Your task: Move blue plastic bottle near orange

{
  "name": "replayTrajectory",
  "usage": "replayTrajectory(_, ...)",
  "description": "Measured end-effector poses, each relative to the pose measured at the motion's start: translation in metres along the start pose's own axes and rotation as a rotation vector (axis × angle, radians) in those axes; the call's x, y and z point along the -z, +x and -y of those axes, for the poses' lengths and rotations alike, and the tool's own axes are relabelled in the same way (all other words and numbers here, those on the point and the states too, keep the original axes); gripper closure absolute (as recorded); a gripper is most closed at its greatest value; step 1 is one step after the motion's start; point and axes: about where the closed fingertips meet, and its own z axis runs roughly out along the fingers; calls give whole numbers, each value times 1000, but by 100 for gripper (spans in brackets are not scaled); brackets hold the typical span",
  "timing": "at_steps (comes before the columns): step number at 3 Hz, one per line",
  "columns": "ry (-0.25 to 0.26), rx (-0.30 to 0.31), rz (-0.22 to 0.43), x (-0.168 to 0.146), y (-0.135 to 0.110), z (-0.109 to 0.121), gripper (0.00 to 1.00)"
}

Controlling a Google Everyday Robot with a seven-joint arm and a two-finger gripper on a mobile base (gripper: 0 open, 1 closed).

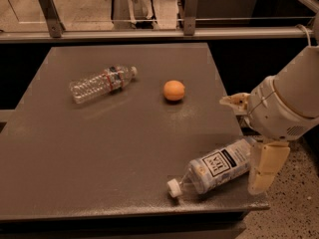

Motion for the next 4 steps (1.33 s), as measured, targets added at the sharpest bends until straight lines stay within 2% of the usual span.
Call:
replayTrajectory(1, -24, 9, -8, -10, 1, -6, 0)
replayTrajectory(2, -51, 16, -26, -23, 5, -14, 16)
replayTrajectory(3, -70, 21, -39, -31, 8, -19, 39)
replayTrajectory(4, -67, 23, -40, -30, 7, -19, 63)
